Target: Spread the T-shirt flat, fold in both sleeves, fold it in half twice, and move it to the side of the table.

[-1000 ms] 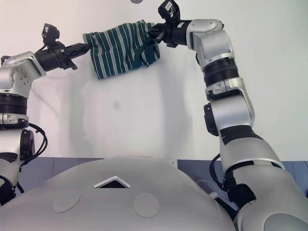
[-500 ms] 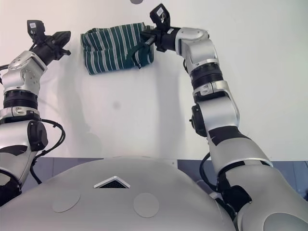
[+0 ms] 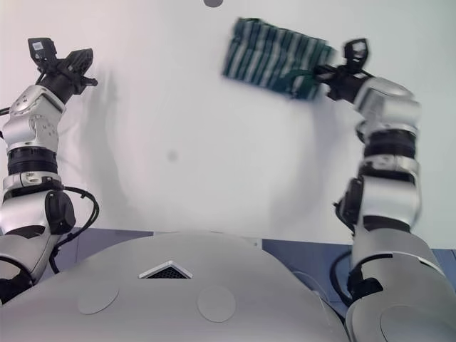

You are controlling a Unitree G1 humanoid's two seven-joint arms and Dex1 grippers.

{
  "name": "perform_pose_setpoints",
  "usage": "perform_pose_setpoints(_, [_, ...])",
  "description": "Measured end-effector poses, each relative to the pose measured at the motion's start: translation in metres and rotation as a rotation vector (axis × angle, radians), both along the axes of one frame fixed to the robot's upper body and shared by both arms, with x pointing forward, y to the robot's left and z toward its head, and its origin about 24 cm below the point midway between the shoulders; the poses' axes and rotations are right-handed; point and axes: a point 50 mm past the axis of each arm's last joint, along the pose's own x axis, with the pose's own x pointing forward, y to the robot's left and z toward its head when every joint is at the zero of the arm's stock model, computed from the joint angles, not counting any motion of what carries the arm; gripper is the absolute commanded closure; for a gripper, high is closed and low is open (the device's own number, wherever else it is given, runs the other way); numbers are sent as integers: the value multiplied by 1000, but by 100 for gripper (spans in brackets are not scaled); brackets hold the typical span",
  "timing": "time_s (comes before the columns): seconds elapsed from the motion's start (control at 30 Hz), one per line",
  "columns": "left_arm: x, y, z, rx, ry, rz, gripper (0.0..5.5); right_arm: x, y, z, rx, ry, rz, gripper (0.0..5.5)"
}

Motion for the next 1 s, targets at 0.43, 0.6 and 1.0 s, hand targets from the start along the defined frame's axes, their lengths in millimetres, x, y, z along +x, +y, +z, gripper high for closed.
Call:
perform_pose_setpoints(0.43, [-7,-13,28,12,-172,100,463,-28,-44,61,-485,-315,-318,547])
perform_pose_setpoints(0.6, [9,-41,57,152,-243,87,463,28,32,143,-363,-830,-326,547])
perform_pose_setpoints(1.0, [14,-84,30,67,-144,93,521,3,143,50,-168,-654,-347,550])
